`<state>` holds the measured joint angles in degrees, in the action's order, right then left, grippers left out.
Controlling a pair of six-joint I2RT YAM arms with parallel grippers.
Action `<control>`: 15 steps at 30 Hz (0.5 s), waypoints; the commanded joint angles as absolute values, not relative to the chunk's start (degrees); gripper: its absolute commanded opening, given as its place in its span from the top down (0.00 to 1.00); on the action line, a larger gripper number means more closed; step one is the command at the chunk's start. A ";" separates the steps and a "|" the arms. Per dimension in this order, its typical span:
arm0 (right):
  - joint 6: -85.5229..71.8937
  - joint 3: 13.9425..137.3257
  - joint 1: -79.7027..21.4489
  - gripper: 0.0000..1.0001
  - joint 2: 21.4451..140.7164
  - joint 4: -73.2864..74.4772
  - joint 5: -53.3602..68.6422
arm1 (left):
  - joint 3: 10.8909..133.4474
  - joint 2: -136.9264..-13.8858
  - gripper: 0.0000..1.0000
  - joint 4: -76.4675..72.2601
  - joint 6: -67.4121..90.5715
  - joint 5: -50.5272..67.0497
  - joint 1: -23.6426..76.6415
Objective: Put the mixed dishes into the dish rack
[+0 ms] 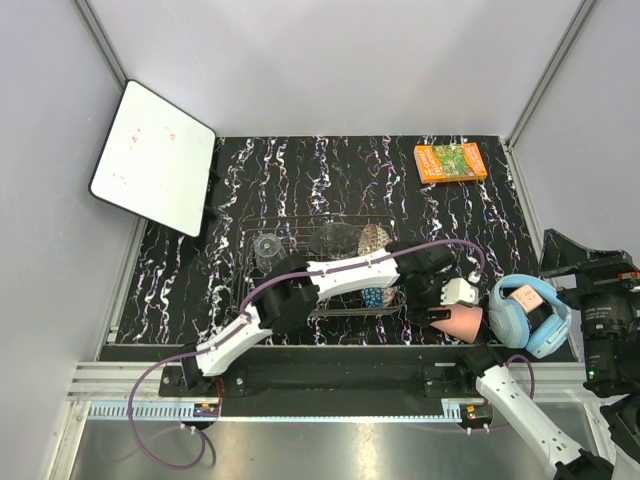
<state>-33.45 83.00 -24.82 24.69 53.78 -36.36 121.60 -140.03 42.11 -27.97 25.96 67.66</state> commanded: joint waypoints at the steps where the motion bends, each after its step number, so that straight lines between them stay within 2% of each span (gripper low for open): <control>1: -33.66 81.48 -25.22 0.00 27.86 53.61 -34.98 | 120.59 -127.73 0.66 44.20 -26.28 25.84 66.19; 6: -34.19 80.59 -25.22 0.00 30.14 52.82 -32.43 | 117.69 -119.19 0.77 48.95 -25.31 24.17 65.74; 15: -33.22 88.58 -25.22 0.00 31.99 52.03 -30.94 | 116.45 -108.65 0.78 53.08 -23.20 20.66 65.57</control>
<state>-33.65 83.55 -24.93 31.97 53.93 -32.86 116.46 -111.90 51.31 -24.86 23.18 65.56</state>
